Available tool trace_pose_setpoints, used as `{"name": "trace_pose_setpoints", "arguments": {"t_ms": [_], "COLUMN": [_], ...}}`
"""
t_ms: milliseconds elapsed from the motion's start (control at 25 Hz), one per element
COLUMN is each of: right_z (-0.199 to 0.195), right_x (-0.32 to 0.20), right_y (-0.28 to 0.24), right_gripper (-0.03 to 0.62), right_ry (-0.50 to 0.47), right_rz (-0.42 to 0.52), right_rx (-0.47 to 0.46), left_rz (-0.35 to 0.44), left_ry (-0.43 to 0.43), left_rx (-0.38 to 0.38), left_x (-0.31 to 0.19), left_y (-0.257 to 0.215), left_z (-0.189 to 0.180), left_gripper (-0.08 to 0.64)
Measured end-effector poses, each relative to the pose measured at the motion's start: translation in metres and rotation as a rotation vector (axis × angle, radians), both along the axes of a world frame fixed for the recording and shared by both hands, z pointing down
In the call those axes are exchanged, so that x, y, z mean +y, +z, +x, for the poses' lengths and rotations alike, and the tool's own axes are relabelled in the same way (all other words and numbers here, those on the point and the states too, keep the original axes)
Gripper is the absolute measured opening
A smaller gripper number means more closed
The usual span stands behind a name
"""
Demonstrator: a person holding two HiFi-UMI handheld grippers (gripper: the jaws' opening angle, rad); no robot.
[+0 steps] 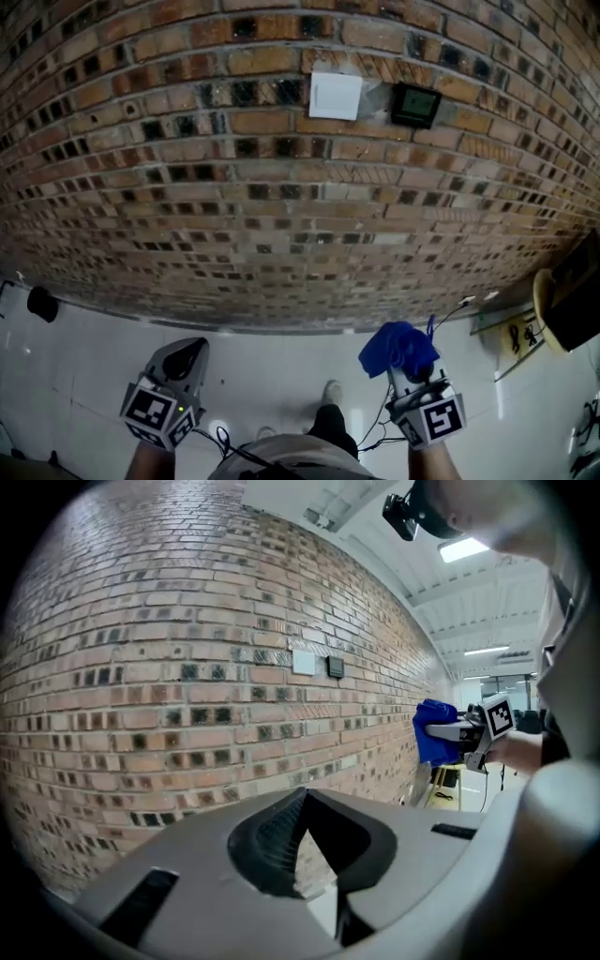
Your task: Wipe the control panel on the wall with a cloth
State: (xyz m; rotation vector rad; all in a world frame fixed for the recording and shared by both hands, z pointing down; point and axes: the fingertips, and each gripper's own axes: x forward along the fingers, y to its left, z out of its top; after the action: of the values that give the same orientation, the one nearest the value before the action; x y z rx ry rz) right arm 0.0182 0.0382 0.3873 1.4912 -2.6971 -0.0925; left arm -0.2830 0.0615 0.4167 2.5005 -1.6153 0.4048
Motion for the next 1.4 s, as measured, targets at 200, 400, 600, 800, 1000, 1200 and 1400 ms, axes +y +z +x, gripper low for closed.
{"name": "trace_pose_setpoints", "arguments": {"t_ms": [200, 400, 600, 800, 1000, 1200, 1400], "right_z": [-0.031, -0.037, -0.033, -0.035, -0.034, -0.040, -0.040], "right_x": [0.071, 0.105, 0.129, 0.145, 0.160, 0.165, 0.166], "right_y": [-0.002, -0.017, -0.026, -0.036, -0.036, -0.031, -0.025], "right_gripper": [0.089, 0.089, 0.089, 0.089, 0.087, 0.087, 0.087], "right_ry": [0.045, 0.078, 0.100, 0.098, 0.114, 0.108, 0.117], "right_rz": [-0.032, -0.010, -0.003, 0.029, 0.033, 0.034, 0.027], "right_rx": [0.002, 0.021, 0.031, 0.041, 0.059, 0.061, 0.057], "left_rz": [-0.011, -0.001, 0.014, 0.017, 0.030, 0.033, 0.026], "left_ry": [0.047, 0.085, 0.129, 0.166, 0.190, 0.176, 0.177], "left_rx": [0.039, 0.063, 0.077, 0.084, 0.090, 0.089, 0.090], "left_x": [0.041, 0.055, 0.064, 0.070, 0.081, 0.090, 0.096], "left_y": [0.006, 0.002, -0.007, -0.008, -0.011, -0.008, -0.004], "left_z": [-0.031, -0.036, -0.026, -0.017, -0.011, -0.020, -0.022], "left_gripper": [0.002, 0.001, 0.002, 0.001, 0.001, 0.002, 0.002]}}
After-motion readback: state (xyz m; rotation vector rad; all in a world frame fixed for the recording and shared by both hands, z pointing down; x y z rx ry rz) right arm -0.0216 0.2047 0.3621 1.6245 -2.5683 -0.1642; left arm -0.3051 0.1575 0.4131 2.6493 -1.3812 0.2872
